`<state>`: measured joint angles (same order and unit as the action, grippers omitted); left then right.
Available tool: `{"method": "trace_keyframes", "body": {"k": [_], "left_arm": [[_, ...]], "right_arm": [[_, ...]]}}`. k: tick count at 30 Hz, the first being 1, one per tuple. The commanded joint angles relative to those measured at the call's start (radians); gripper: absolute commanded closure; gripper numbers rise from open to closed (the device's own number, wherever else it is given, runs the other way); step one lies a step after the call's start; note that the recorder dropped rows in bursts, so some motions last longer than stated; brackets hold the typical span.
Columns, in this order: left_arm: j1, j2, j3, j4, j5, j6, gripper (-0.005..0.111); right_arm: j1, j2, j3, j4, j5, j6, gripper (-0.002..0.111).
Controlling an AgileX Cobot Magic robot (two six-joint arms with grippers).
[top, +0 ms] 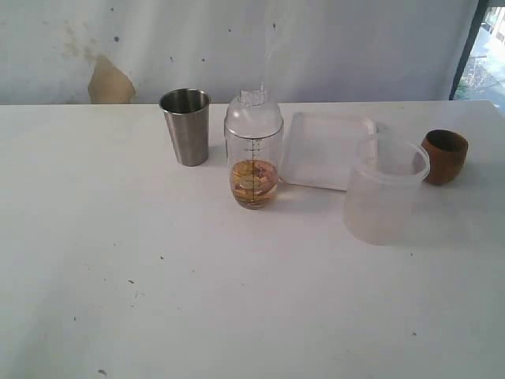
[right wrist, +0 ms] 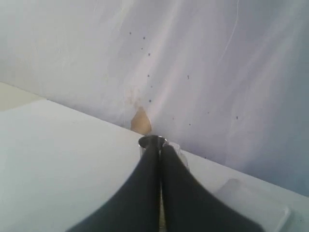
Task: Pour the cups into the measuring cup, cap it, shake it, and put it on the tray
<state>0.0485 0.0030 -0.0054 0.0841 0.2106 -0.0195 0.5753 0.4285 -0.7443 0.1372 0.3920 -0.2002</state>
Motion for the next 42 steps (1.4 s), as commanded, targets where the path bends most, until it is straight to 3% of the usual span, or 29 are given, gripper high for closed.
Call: {"method": "trace_keyframes", "body": {"k": [1, 14, 19, 24, 29, 42], "left_arm": [[-0.001, -0.003, 0.005, 0.003, -0.008, -0.003, 0.107], [-0.001, -0.003, 0.005, 0.003, -0.008, -0.003, 0.107], [-0.001, -0.003, 0.005, 0.003, -0.008, -0.003, 0.107], [-0.001, -0.003, 0.005, 0.003, -0.008, -0.003, 0.107], [-0.001, -0.003, 0.005, 0.003, -0.008, -0.003, 0.107], [-0.001, -0.003, 0.005, 0.003, -0.008, -0.003, 0.107]], "right_arm": [[-0.009, -0.052, 0.005, 0.0, 0.003, -0.005, 0.108], [-0.036, -0.135, 0.071, -0.084, -0.073, -0.006, 0.108], [-0.174, -0.248, 0.205, -0.084, -0.237, -0.006, 0.108], [-0.344, -0.35, 0.307, -0.088, -0.259, -0.01, 0.108], [-0.449, -0.392, 0.375, -0.088, -0.259, -0.014, 0.108], [-0.466, -0.396, 0.517, -0.088, -0.267, 0.02, 0.108]]}}
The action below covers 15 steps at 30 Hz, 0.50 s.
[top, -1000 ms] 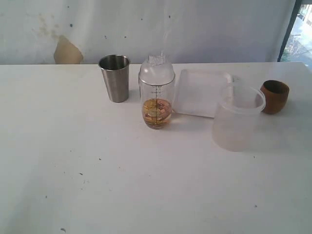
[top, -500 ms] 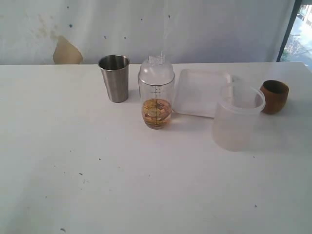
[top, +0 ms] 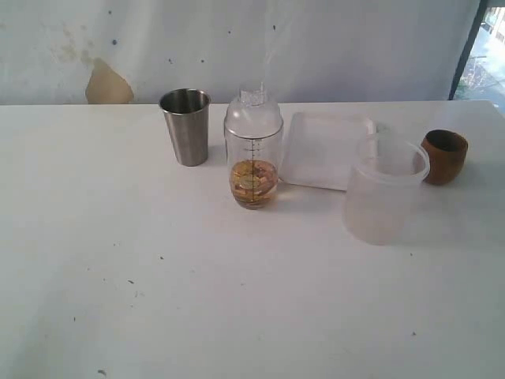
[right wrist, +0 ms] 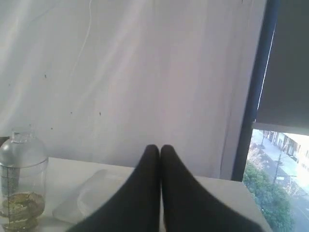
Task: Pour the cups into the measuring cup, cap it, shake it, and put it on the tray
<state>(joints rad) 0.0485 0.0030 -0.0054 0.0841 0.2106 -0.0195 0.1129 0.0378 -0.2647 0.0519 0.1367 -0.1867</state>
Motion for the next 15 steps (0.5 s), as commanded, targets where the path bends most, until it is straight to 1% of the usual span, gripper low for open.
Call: {"method": "trace_keyframes", "body": {"k": [1, 6, 11, 15], "left_arm": [[-0.001, -0.003, 0.005, 0.003, -0.008, -0.003, 0.107], [-0.001, -0.003, 0.005, 0.003, -0.008, -0.003, 0.107], [-0.001, -0.003, 0.005, 0.003, -0.008, -0.003, 0.107], [-0.001, -0.003, 0.005, 0.003, -0.008, -0.003, 0.107]], "right_arm": [[-0.004, -0.006, 0.058, -0.003, -0.011, 0.007, 0.108], [-0.004, -0.006, 0.079, -0.001, -0.007, 0.015, 0.108], [-0.004, -0.012, 0.081, -0.007, 0.162, 0.032, 0.108], [-0.004, -0.026, 0.151, -0.018, 0.112, 0.034, 0.108]]}}
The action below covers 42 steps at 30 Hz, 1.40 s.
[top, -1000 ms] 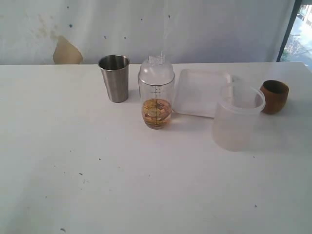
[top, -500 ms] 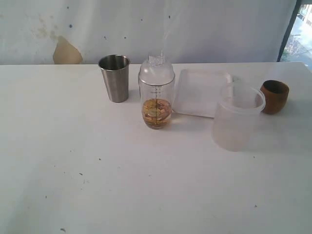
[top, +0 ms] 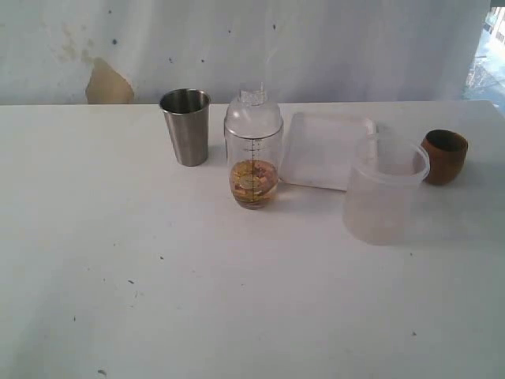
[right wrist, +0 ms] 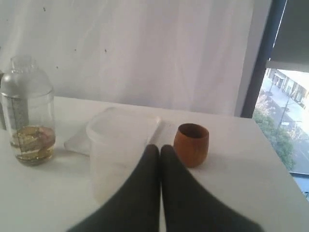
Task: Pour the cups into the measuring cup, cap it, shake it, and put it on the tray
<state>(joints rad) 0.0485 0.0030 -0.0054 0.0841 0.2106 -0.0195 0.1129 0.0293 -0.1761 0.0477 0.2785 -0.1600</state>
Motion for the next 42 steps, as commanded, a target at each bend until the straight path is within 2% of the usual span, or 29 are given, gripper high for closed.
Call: {"method": "trace_keyframes", "body": {"k": [1, 9, 17, 42], "left_arm": [[-0.001, -0.003, 0.005, 0.003, -0.008, -0.003, 0.107], [-0.001, -0.003, 0.005, 0.003, -0.008, -0.003, 0.107], [-0.001, -0.003, 0.005, 0.003, -0.008, -0.003, 0.107], [-0.001, -0.003, 0.005, 0.003, -0.008, -0.003, 0.107]], "right_arm": [[-0.004, -0.025, 0.079, -0.019, -0.037, 0.014, 0.108], [-0.004, -0.029, 0.176, -0.112, -0.081, 0.16, 0.108], [-0.004, -0.029, 0.176, -0.1, 0.061, 0.16, 0.108], [-0.004, -0.029, 0.176, -0.101, 0.069, 0.16, 0.108]]}}
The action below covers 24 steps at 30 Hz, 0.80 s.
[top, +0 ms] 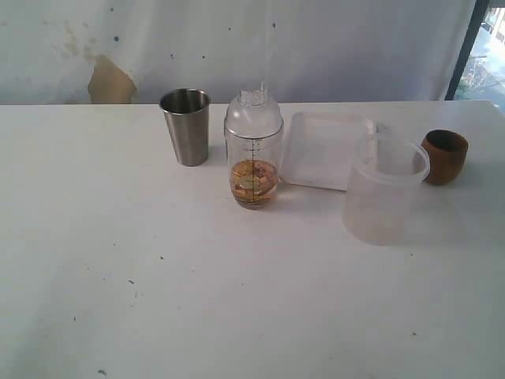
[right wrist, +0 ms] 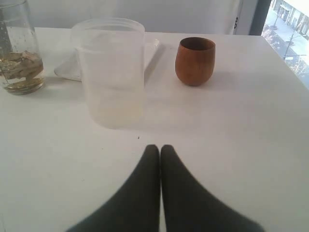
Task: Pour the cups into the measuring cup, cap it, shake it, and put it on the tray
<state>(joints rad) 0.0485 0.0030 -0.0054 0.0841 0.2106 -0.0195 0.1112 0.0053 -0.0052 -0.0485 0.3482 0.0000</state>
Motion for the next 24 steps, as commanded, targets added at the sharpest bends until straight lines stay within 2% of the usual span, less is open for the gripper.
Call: {"method": "trace_keyframes", "body": {"k": [1, 4, 6, 9, 10, 12, 14, 17, 22, 24], "left_arm": [[-0.001, -0.003, 0.005, 0.003, -0.01, -0.003, 0.107], [-0.001, -0.003, 0.005, 0.001, -0.051, -0.006, 0.107], [-0.001, -0.003, 0.005, -0.044, -0.155, -0.046, 0.107], [-0.001, -0.003, 0.005, -0.195, -0.281, -0.208, 0.107], [-0.001, -0.003, 0.005, -0.217, -0.333, -0.269, 0.107], [-0.001, -0.003, 0.005, -0.205, -0.423, -0.288, 0.107], [-0.001, -0.003, 0.0, -0.164, -0.495, -0.349, 0.107], [-0.001, 0.041, -0.082, -0.072, -0.552, -0.479, 0.107], [-0.001, 0.281, -0.268, 0.189, -0.632, -0.591, 0.105], [-0.001, 0.385, -0.333, 0.259, -0.675, -0.621, 0.097]], "right_arm": [[-0.002, -0.005, 0.005, -0.004, 0.0, 0.0, 0.108], [-0.002, -0.005, 0.005, -0.004, 0.0, 0.0, 0.108], [-0.002, -0.005, 0.005, -0.004, 0.0, 0.0, 0.108], [-0.002, -0.005, 0.005, -0.004, 0.0, 0.0, 0.108], [-0.002, -0.005, 0.005, -0.004, 0.0, 0.0, 0.108], [-0.002, -0.005, 0.005, -0.004, 0.0, 0.0, 0.108], [-0.002, -0.005, 0.005, -0.004, 0.0, 0.0, 0.108], [-0.002, -0.005, 0.005, -0.004, 0.0, 0.0, 0.108], [-0.002, -0.005, 0.005, -0.004, 0.0, 0.0, 0.108], [-0.002, -0.005, 0.005, -0.004, 0.0, 0.0, 0.108]]}}
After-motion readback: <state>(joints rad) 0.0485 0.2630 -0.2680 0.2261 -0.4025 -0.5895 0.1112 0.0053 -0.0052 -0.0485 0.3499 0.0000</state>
